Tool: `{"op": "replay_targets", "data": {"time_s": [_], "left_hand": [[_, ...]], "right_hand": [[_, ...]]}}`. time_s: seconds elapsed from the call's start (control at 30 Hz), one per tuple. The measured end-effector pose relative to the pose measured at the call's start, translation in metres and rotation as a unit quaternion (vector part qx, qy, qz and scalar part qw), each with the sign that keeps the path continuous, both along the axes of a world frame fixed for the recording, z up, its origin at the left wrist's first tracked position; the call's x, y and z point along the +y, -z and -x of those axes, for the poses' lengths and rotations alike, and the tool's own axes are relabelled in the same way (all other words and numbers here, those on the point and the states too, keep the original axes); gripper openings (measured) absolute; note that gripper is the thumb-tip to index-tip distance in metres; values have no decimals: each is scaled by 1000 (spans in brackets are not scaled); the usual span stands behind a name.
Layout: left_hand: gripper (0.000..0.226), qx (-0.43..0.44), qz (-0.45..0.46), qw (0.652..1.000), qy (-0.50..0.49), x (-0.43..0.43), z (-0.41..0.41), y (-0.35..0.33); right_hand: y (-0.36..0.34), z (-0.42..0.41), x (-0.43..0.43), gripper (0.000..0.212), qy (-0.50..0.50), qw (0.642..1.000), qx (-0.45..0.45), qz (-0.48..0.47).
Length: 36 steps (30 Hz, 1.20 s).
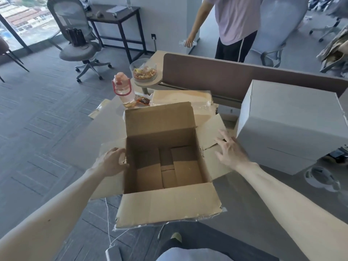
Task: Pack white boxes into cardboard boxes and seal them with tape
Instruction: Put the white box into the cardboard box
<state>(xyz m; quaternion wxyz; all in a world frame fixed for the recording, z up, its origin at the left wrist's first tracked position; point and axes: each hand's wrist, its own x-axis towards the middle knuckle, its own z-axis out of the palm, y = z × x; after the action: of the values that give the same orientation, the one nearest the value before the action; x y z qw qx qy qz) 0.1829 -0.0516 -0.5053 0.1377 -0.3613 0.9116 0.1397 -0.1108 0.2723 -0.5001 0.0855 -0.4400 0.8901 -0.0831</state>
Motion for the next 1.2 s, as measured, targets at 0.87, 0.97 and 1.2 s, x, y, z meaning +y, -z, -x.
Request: {"op": "replay_targets", "data": {"time_s": [0.87,0.97,1.2], "left_hand": [[54,282,-58,923,256,188,321,-107],[69,216,-69,935,273,211,365,-100],[75,132,-47,952,273,252,428,-92]], "right_hand": [[-103,118,122,42,206,969,99,100],[-97,153,154,56,241,967,79,26],[-82,213,196,78,254,966,-18,-44]]}}
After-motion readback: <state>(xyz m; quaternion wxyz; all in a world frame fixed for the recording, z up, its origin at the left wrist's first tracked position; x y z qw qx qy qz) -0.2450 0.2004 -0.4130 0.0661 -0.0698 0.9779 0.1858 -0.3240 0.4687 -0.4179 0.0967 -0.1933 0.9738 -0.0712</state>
